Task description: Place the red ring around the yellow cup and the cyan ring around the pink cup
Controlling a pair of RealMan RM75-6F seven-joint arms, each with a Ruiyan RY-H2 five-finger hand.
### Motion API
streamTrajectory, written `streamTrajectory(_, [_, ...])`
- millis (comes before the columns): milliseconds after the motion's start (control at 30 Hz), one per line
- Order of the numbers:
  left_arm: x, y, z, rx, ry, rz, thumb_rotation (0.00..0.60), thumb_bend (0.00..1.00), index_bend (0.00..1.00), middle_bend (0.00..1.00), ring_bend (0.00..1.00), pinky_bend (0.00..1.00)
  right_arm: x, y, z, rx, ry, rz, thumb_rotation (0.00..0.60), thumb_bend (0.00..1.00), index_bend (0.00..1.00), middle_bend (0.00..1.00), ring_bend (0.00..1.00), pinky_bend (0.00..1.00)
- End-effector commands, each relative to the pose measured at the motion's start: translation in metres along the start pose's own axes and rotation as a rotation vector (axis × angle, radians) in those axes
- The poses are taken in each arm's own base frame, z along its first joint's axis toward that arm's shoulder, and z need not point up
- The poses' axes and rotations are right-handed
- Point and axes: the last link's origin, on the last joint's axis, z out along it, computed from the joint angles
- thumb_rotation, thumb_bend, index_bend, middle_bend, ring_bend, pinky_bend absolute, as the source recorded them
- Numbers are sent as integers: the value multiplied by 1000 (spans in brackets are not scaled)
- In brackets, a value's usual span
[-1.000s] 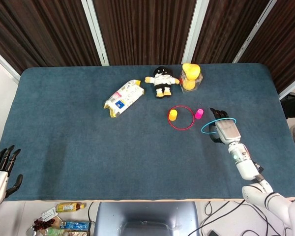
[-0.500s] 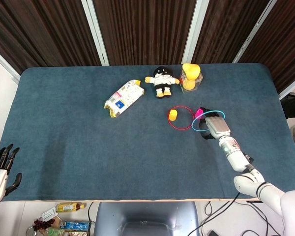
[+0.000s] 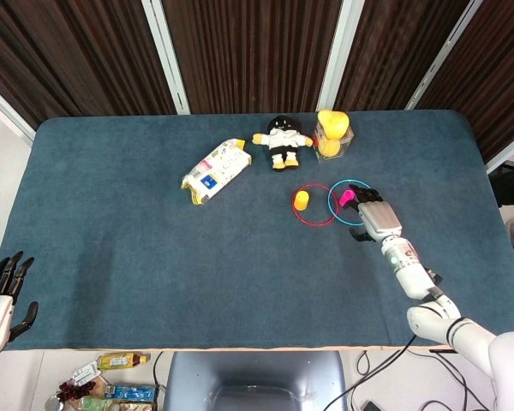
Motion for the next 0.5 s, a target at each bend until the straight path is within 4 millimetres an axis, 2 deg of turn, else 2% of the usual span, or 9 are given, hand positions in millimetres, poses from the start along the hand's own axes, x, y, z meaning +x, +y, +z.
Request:
streamTrajectory(33, [0,0,0,-1,1,-1,600,422,0,0,0,72,3,-1,-8,21,31,8,600,478,381,12,0,0])
streamTrajectory(100, [1,0,-1,-1,3,-3,600,422,0,0,0,72,7,0,-18,43,69,15,600,474,345,7,0,0])
streamTrajectory(200, [3,-1,-1,1,10,-7,600,423,0,0,0,72,12,4,-49,84,158,22,600,459,278,2,0,0])
streamTrajectory(300, [4,-2,-2,-1,16,-10,600,422,0,0,0,72,13,13,-96,100,231,15,600,418,167,0,0,0])
streamTrajectory(367, [4,-1,-2,-7,20,-12,600,422,0,0,0,72,10,18,-134,87,253,-8,600,371,80,0,0,0])
streamTrajectory(500, [3,3,-3,-31,30,-13,600,422,0,0,0,72,-2,25,-203,16,248,-86,600,340,3,0,0,0])
